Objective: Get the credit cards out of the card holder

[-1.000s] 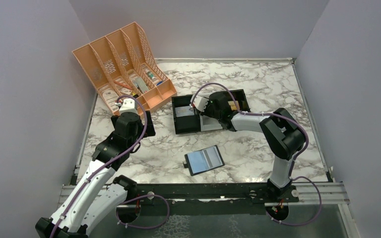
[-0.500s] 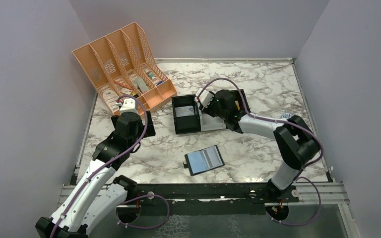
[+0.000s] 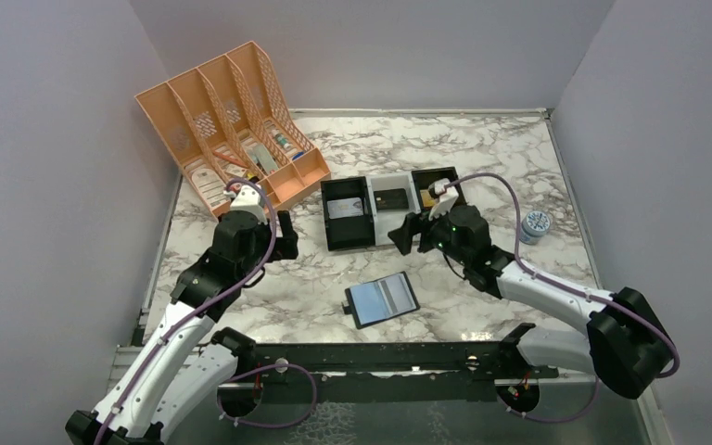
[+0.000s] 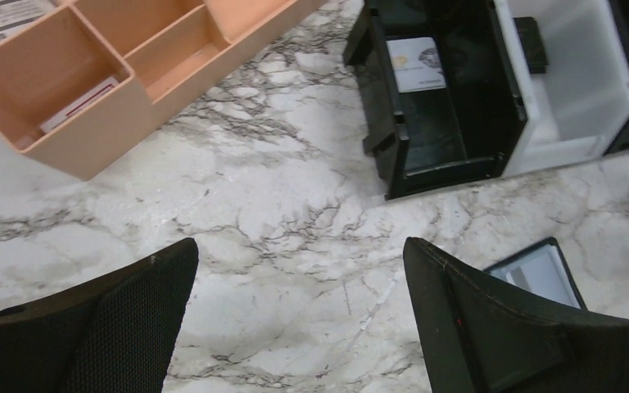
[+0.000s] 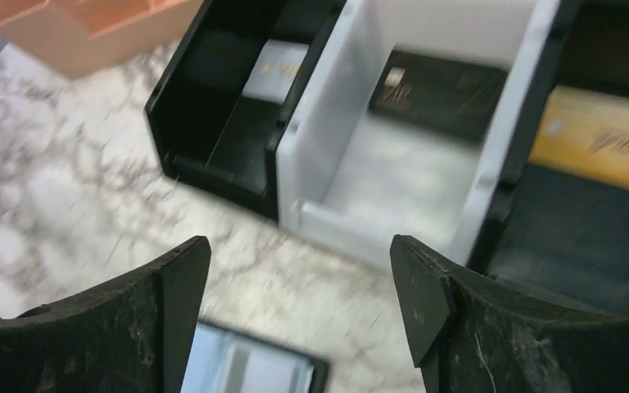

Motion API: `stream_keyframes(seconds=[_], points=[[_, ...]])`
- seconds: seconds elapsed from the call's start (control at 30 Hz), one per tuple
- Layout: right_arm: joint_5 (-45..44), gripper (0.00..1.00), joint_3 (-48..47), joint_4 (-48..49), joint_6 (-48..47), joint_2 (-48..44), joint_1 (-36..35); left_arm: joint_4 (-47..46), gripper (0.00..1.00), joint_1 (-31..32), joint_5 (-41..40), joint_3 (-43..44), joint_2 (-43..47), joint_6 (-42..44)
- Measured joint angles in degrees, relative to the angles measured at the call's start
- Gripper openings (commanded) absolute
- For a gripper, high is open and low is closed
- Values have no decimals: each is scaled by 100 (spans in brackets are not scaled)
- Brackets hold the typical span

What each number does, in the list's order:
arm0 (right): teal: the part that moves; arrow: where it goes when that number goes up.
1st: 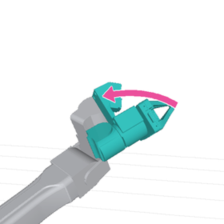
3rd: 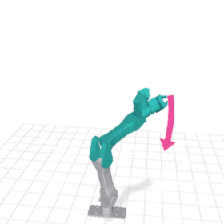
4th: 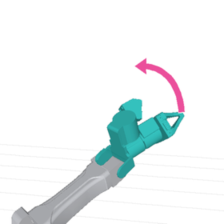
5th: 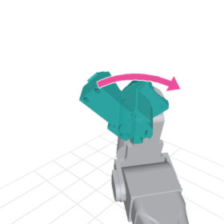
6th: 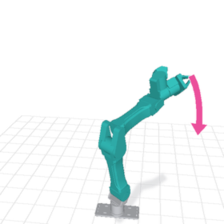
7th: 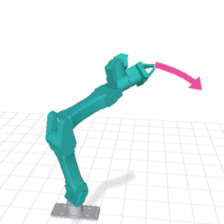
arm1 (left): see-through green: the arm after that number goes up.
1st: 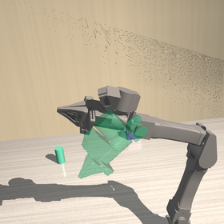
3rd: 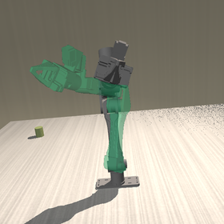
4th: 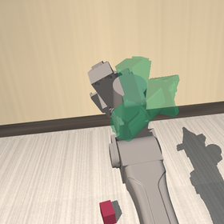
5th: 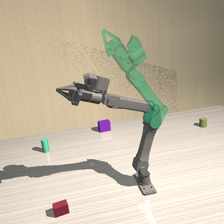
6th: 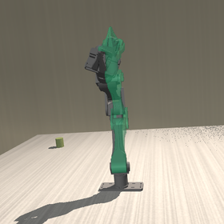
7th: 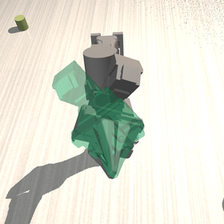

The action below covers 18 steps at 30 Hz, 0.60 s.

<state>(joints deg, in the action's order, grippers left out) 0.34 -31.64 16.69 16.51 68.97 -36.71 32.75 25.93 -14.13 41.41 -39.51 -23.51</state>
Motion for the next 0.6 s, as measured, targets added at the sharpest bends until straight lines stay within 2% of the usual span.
stream_keyframes(seconds=[0.13,0.3,0.47,0.6], points=[[629,82,592,-306,754,-470,0,-212,99,0,732,-129,188,26],[1163,80,975,-678,1213,-1080,0,-326,98,0,1899,-262,116,-258],[1467,68,1069,-752,1482,-1215,0,-861,91,98,2618,-645,9,-885],[1928,59,1139,-686,1705,-1023,0,-1237,87,765,2632,-1117,-129,-1421]])
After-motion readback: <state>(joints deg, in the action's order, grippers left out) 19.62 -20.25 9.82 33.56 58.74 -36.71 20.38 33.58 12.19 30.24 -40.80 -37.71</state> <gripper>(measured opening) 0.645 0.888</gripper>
